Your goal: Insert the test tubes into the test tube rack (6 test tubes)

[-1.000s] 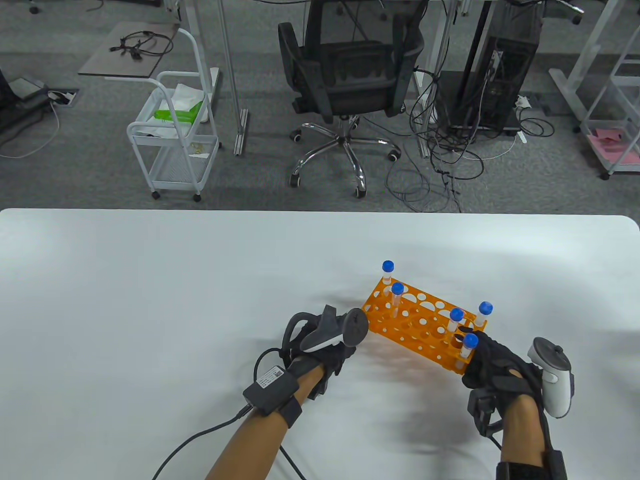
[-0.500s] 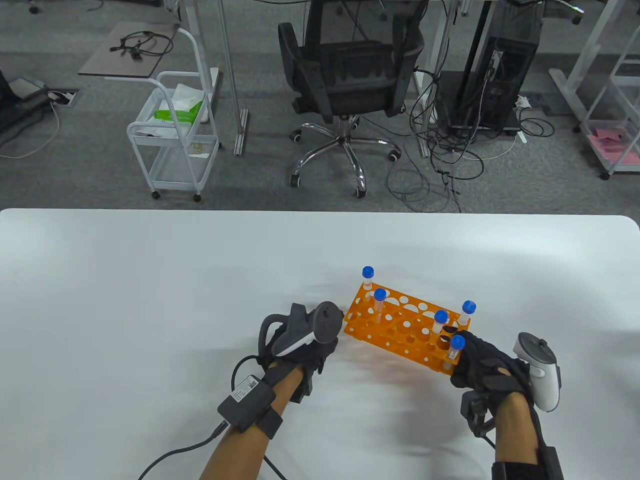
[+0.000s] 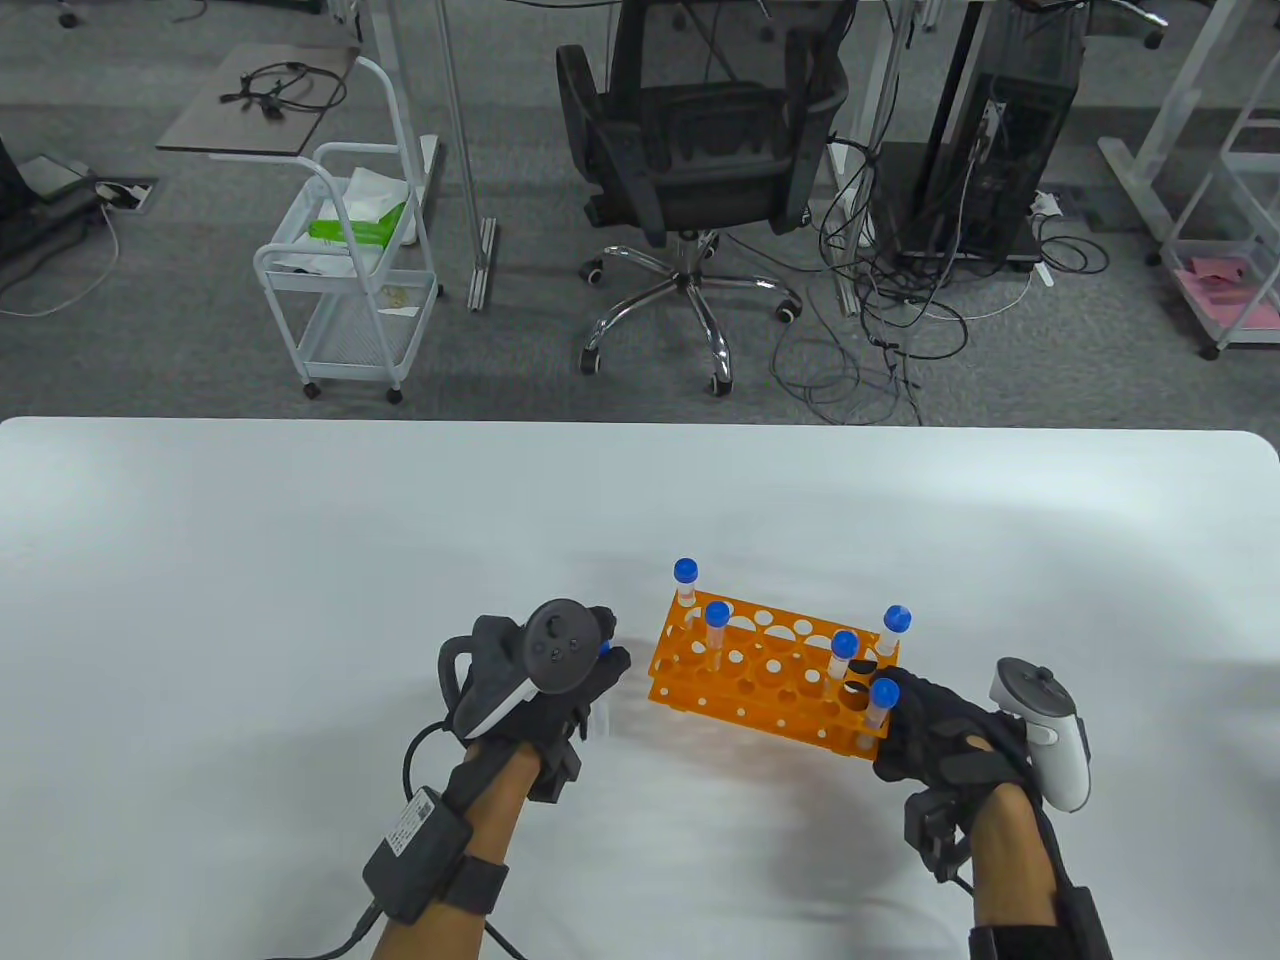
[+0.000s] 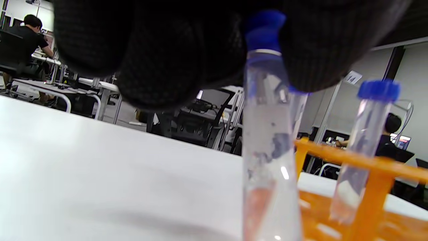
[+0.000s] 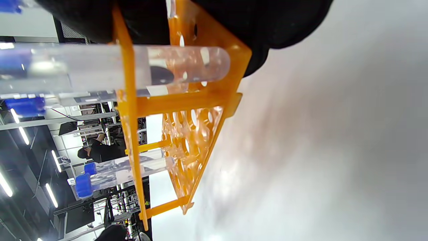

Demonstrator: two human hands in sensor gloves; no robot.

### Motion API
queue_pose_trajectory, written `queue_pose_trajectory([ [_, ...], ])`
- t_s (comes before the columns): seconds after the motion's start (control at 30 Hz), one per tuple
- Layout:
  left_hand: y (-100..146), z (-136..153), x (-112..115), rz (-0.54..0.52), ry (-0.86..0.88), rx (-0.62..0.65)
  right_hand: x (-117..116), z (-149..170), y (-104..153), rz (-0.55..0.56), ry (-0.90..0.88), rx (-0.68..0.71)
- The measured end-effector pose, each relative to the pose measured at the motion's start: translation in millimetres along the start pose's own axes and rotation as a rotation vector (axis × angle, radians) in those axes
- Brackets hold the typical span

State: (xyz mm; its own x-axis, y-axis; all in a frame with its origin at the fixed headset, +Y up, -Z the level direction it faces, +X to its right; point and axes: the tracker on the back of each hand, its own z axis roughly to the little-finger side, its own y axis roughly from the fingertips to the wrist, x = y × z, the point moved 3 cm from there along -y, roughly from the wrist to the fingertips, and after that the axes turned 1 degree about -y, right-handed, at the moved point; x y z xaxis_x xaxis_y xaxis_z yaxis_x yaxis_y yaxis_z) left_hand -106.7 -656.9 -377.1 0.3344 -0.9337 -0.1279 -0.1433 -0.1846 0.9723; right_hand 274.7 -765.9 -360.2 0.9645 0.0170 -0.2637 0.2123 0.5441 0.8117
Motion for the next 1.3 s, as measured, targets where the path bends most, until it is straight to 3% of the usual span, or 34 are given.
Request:
queue_pose_trajectory([
  [0.27,9.5,-3.9,-32.8,-0.131,0.081,0.022,-8.5,0.6,-4.9,-0.031,0.033,-0.014],
  [0.43,13.7,-0.1,-42.2,-0.164,0.128,0.025,-10.3,0.8,-5.9,-0.043,0.034,-0.018],
  [0.8,18.7,-15.7,-49.3,-0.176,0.115,0.085,-13.3,0.9,-8.3,-0.063,0.043,-0.017],
  [1.3,17.8,-24.2,-38.3,-0.131,0.052,0.104,-17.4,1.3,-8.9,-0.074,0.049,-0.008],
])
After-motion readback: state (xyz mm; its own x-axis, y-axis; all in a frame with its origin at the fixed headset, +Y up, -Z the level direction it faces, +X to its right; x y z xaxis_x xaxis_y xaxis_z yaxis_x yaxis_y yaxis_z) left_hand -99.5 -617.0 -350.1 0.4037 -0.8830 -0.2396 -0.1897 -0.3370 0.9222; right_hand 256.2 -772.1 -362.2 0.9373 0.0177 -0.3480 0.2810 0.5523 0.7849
